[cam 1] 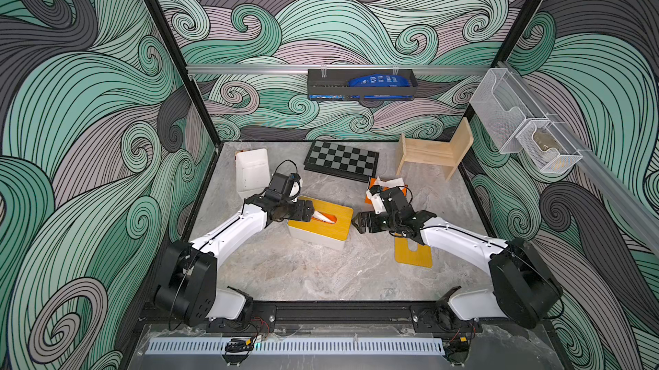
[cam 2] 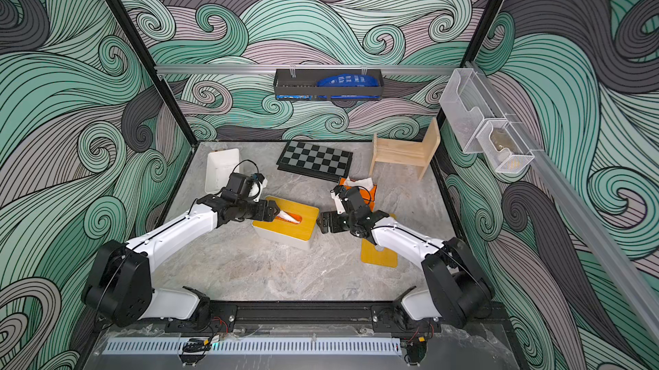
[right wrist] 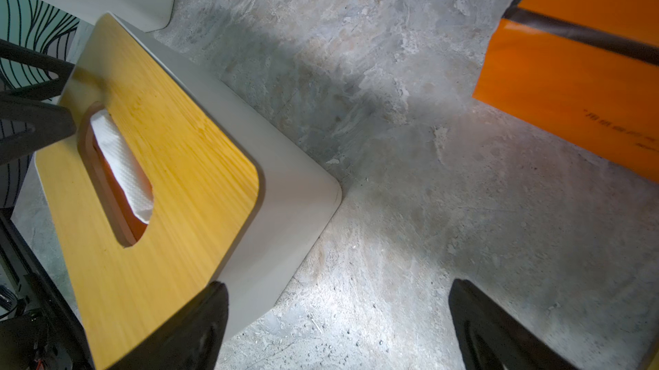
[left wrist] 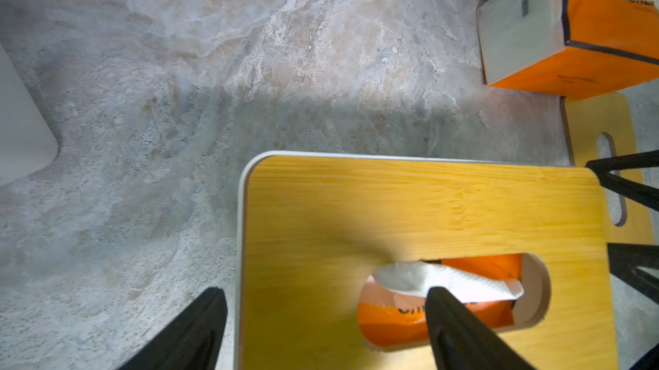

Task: Put the tissue paper into the tissue box
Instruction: Close the box lid on the tissue box.

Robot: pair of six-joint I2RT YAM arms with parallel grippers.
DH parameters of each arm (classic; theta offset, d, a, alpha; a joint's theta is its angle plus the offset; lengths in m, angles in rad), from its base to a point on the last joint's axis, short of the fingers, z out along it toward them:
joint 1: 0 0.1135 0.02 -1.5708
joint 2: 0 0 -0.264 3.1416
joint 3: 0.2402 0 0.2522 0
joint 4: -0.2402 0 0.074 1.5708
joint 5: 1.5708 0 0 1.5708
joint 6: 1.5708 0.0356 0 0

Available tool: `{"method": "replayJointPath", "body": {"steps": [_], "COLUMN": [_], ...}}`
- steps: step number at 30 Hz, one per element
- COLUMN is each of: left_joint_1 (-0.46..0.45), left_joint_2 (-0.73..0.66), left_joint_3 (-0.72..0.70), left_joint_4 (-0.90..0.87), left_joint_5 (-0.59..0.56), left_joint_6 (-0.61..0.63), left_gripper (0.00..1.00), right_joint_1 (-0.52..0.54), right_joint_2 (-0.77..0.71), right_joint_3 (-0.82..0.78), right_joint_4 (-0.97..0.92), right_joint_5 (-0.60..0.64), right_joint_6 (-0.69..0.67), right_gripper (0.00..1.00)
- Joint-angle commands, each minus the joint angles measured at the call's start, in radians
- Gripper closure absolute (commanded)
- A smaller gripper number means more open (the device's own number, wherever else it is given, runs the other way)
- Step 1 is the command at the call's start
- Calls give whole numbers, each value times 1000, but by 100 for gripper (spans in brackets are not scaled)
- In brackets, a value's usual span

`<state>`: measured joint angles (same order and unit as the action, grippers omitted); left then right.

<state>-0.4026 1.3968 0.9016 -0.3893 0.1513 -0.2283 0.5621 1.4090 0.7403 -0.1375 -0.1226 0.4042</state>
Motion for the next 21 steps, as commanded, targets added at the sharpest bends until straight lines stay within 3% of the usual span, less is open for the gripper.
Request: {"method": "replayJointPath", "body": {"steps": [1, 21], "left_joint_1": [-2, -2], "left_joint_2": [3, 8], "left_joint_3": [13, 8], "left_joint_4": [-15, 0], "left_joint_5": [31, 91], "left_joint_6": [6, 14], "left_gripper": [10, 10], "right_joint_1": [7, 21], "right_joint_2": [6, 84], "right_joint_3": [14, 75], "right_joint_4": [19, 13], "right_joint_5": [-10, -42], "right_joint_6": [6, 33], "right_gripper": [0, 0]}}
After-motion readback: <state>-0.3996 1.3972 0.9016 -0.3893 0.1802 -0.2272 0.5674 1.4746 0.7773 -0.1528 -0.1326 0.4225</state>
